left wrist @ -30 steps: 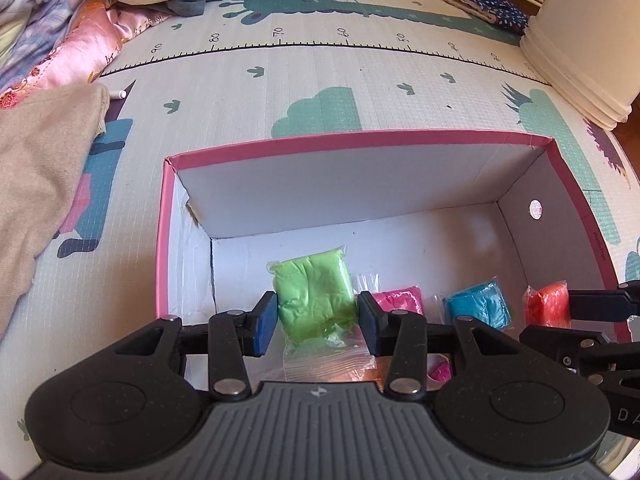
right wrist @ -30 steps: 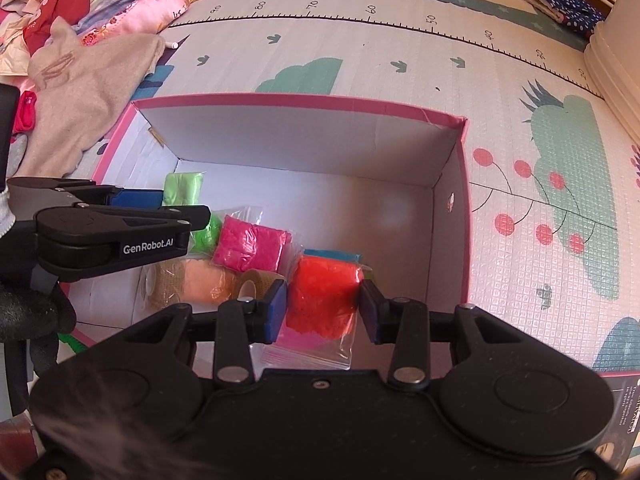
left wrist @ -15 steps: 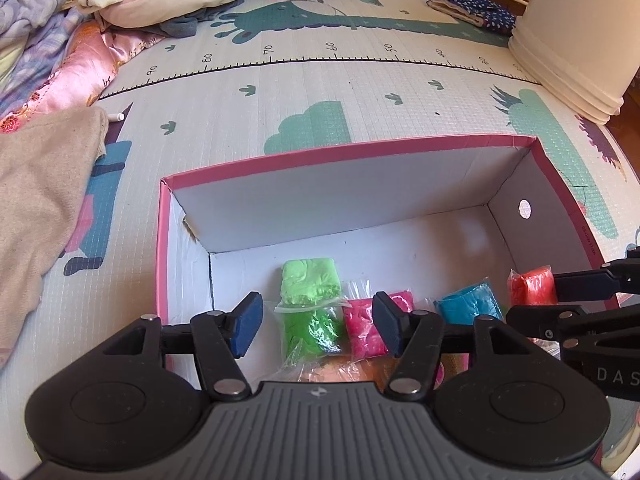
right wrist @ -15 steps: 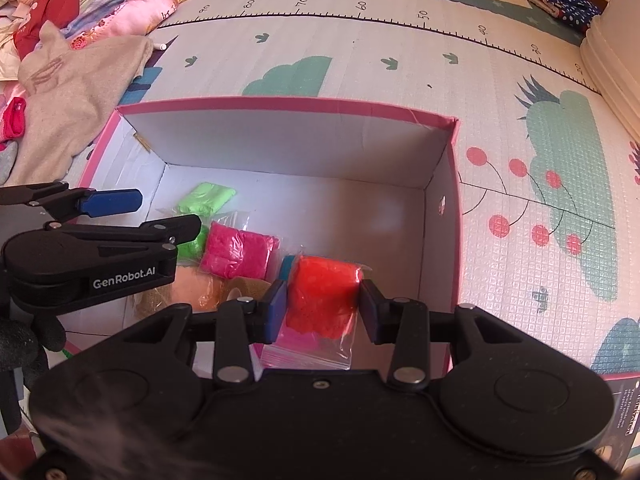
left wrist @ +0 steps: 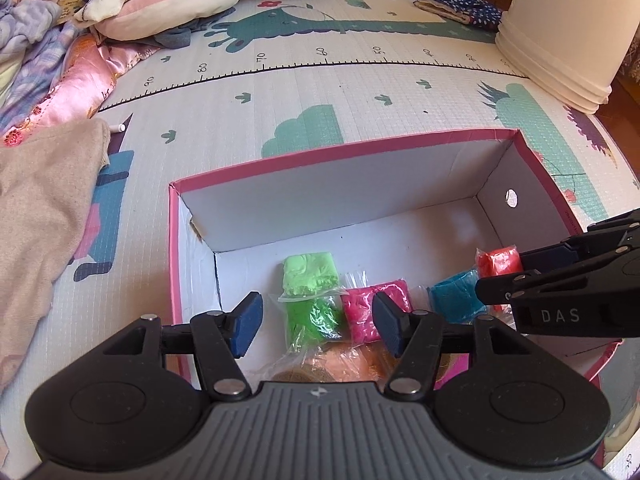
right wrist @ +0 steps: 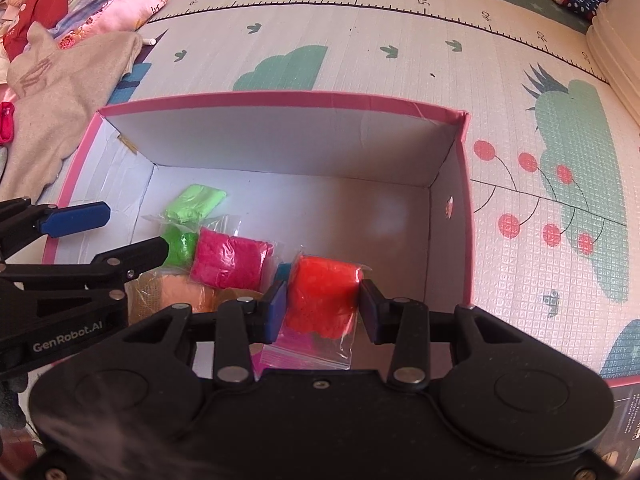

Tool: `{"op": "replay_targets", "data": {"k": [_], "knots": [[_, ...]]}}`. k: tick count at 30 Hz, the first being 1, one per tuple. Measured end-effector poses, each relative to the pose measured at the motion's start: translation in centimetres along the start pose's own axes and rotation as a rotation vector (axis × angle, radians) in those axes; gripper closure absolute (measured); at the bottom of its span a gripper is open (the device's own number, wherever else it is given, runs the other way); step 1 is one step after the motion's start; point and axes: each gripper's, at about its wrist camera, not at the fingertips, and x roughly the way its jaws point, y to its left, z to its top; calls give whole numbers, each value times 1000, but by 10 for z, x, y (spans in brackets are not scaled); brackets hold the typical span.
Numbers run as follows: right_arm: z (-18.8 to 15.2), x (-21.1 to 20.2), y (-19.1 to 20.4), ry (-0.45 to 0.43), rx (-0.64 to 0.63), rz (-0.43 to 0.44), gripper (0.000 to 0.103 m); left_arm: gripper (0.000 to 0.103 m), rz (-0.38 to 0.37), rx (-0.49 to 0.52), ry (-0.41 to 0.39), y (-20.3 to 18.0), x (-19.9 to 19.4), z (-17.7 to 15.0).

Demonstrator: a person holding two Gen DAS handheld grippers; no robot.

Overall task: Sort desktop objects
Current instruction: 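Lower the red clay bag into the box and open the right gripper, then lift both open grippers out of the box back toward the clay pile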

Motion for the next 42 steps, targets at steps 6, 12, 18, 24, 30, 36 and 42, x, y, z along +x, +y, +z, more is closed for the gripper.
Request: {"op": "replay_targets", "data": {"k": [6,12,18,24,30,36,42], "knots": [[4,6,1,-7,-2,-11,64,44,-12,-16,-11,4,-6,1],[6,17,-1,1,-15,-13,64,44,-20,-26,-17,6,-8,1],[9,22,-1,-6,-6,-3,62,44,-28,-16,-16,2,-7,-3],[7,23,9,-7,-16,9,33,44,-26,-21,-16,4,-6,-4],[5,17,12,-18,-5,14,26,44,-20,-25,-19,7,-11,-3],[6,-2,11,-46,7,3,18,44,-17,-46,-25,12,-21,-1],[3,-31,11,-84,22,3,18,44,-7,-55,-33,15,-39,-2]]}}
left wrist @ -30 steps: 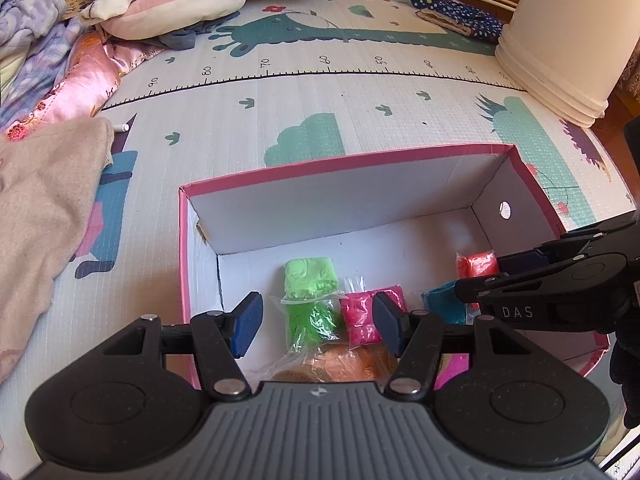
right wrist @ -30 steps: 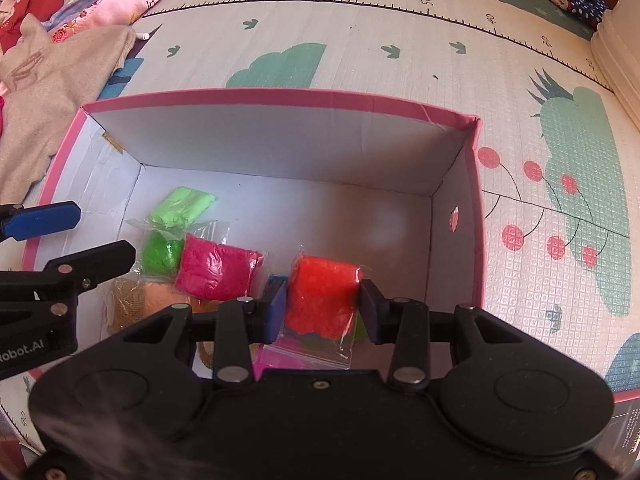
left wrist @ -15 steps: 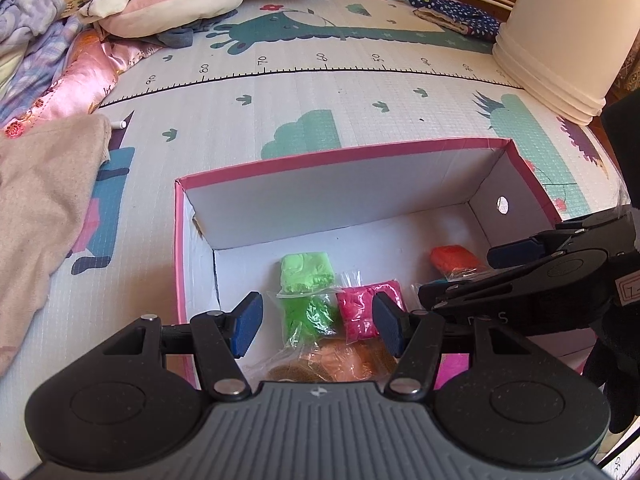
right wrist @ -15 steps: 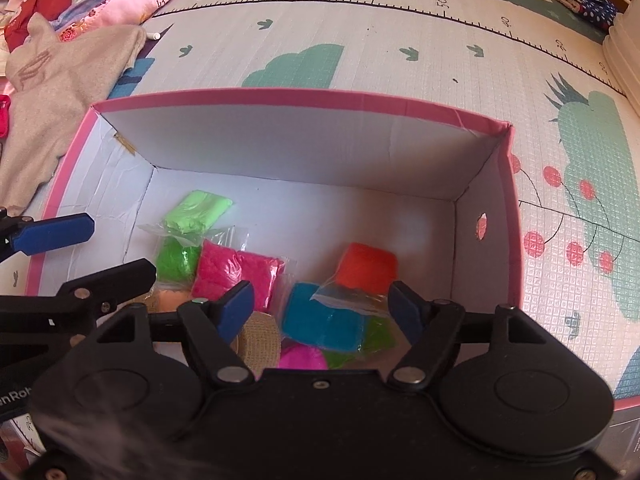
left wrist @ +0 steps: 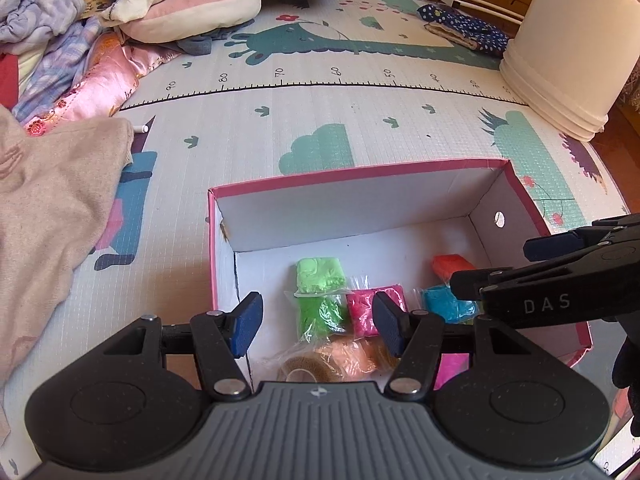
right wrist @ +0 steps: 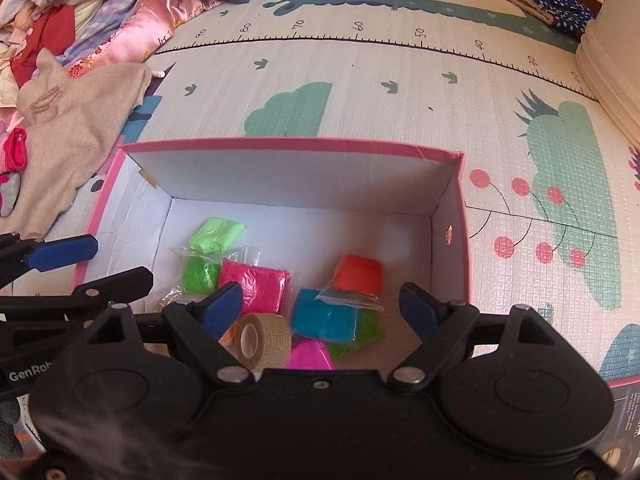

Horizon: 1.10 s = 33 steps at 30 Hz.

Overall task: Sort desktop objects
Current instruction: 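Lift both open grippers out of the box back toward the clay pile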

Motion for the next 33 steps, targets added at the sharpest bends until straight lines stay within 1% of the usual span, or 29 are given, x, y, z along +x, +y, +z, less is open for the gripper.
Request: {"op": "replay_targets", "data": {"k": [8,11,15,19,27,31,33], "knots": [[-10,-41,6,-37,-19,-10,18,44,7,-10,-28,2,-39,0],[-15,-58,7,-56,-25,-18,18,44,0,-24,-44,2,-57,-3],[-26,-81,5,-78,-11,-19,18,44,-14,-47,-66,4,-79,-10],[-40,-102,4,-95,-8,-26,18,44,-13,-47,-89,-2,-102,-20],[-76,-132,4,-103,-24,-47,16,44,-9,-13,-121,-25,-138,-54],[-97,-140,3,-90,-20,-53,16,44,4,-9,-135,-32,-153,-80],[-108,-141,3,-82,-16,-54,16,44,13,-4,-130,-36,-157,-95]]}}
